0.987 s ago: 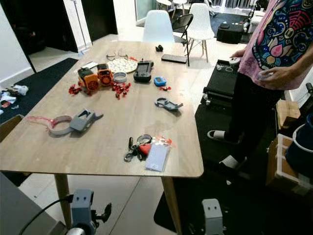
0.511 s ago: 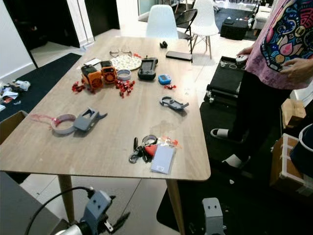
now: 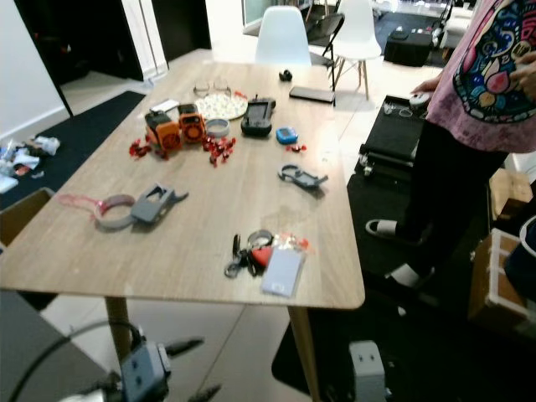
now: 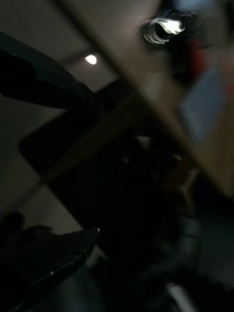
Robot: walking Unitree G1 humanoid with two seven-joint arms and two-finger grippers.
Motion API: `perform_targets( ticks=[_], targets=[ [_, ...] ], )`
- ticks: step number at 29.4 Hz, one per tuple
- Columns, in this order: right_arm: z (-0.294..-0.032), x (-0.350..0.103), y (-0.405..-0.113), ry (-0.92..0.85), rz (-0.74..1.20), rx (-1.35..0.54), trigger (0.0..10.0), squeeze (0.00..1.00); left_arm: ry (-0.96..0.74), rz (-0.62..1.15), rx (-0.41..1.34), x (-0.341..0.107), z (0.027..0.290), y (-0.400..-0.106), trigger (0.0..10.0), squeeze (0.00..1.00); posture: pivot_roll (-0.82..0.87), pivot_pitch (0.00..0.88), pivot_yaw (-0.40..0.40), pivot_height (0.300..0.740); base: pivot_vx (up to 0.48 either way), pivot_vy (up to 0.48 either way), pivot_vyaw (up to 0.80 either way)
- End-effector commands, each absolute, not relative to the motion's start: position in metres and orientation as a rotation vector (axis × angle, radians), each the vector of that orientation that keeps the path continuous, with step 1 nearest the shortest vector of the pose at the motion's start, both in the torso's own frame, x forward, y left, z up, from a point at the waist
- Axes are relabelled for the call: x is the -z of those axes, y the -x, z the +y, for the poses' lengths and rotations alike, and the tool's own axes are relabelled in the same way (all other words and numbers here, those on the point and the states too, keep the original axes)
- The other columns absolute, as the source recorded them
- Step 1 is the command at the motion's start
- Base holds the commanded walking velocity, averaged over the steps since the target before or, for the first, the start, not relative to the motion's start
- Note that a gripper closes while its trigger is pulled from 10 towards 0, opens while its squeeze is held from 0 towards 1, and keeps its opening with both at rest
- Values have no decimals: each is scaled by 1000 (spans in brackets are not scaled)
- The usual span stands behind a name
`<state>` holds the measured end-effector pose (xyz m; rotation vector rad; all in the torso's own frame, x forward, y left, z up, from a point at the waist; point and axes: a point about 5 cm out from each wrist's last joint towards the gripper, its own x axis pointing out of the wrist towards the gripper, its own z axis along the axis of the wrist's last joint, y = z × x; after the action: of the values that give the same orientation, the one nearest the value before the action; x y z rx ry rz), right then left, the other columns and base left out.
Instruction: Hang keys on a hook
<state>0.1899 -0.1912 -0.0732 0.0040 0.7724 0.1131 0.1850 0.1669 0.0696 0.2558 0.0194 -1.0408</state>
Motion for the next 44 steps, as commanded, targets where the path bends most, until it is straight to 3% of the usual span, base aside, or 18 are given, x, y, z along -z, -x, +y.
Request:
perform_targets(
  ticks=[1,5,12,13,15,18,21,27,40,44],
  targets=[
    [-192,76,-185,1,792,-116,10000,0,-250,49,1069,-69,167,-181,10000,0,40,68,-20,740,0,0,0],
    [-192,76,-185,-2,793,-115,10000,0,-263,24,1112,-78,161,-185,10000,0,43,68,-13,740,0,0,0],
    [-190,76,-184,-7,792,-115,10000,0,-332,109,1052,-47,178,-190,10000,0,38,67,-13,740,0,0,0],
    [-190,76,-185,-7,790,-115,10000,0,-366,218,962,-22,194,-194,10000,0,35,66,-15,740,0,0,0],
    [-190,76,-185,-7,790,-115,10000,0,-366,218,962,-22,194,-194,10000,0,35,66,-15,740,0,0,0],
    [-194,76,-183,-10,788,-93,10000,0,-350,518,496,27,218,-200,10000,0,18,62,-8,740,0,0,0],
    [-200,78,-176,-10,798,-72,10000,0,-320,620,403,43,212,-189,10000,0,11,62,-6,740,0,0,0],
    [-208,81,-167,-5,814,-52,10000,0,-204,638,294,53,204,-183,10000,0,8,68,-12,740,0,0,0],
    [-211,83,-161,5,838,-36,10000,0,-92,745,-19,69,214,-174,10000,0,16,63,-14,740,0,0,0],
    [-229,80,-162,64,821,99,10000,0,-85,738,-58,70,217,-173,10000,0,19,57,-12,740,0,0,0]
  ],
)
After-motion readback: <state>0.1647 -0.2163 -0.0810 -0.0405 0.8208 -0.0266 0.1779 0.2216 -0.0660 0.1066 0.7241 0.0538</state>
